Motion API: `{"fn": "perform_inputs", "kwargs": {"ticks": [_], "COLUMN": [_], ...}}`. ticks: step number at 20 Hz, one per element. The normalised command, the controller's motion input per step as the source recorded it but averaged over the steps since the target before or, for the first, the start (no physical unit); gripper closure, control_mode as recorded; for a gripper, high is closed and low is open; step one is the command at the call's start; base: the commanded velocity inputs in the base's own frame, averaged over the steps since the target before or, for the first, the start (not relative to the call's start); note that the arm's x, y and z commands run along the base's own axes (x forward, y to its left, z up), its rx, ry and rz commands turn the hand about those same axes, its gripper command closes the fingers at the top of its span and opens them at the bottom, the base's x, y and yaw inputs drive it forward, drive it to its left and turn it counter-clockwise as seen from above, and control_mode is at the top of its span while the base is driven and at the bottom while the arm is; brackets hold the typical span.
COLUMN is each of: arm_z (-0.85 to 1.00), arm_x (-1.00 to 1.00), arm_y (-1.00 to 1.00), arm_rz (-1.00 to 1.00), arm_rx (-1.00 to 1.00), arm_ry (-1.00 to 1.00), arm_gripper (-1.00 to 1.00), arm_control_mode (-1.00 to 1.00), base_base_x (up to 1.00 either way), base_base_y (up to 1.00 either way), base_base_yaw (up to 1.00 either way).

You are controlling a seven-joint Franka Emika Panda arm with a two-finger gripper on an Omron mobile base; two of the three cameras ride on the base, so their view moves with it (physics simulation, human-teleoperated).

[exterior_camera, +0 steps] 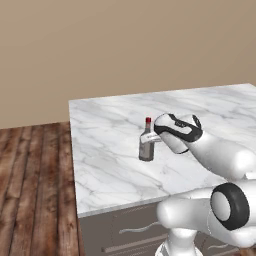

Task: Get the candle and the liquor from the cabinet and move them to the dining counter.

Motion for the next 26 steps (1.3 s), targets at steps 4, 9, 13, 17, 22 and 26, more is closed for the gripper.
{"fn": "perform_inputs", "kwargs": {"ticks": [4,9,13,17,22,26], "arm_z": [-0.32,-0.38,-0.37,-0.38,-0.24,-0.21], "arm_x": [0.4,0.29,0.29,0.24,0.07,-0.01], "arm_y": [-0.06,-0.01,0.0,0.08,0.14,0.07], "arm_rz": [0.15,0.14,0.11,0.12,0.15,0.1], "arm_rx": [0.1,0.08,0.04,0.0,0.0,0.0], "arm_ry": [0.13,0.12,0.1,0.04,-0.12,-0.27], "arm_gripper": [1.0,1.0,1.0,1.0,1.0,1.0], "arm_control_mode": [-1.0,-1.0,-1.0,-1.0,-1.0,-1.0], "base_base_x": [0.0,0.0,0.0,0.0,0.0,0.0], "base_base_y": [0.0,0.0,0.0,0.0,0.0,0.0], "base_base_yaw": [0.0,0.0,0.0,0.0,0.0,0.0]}}
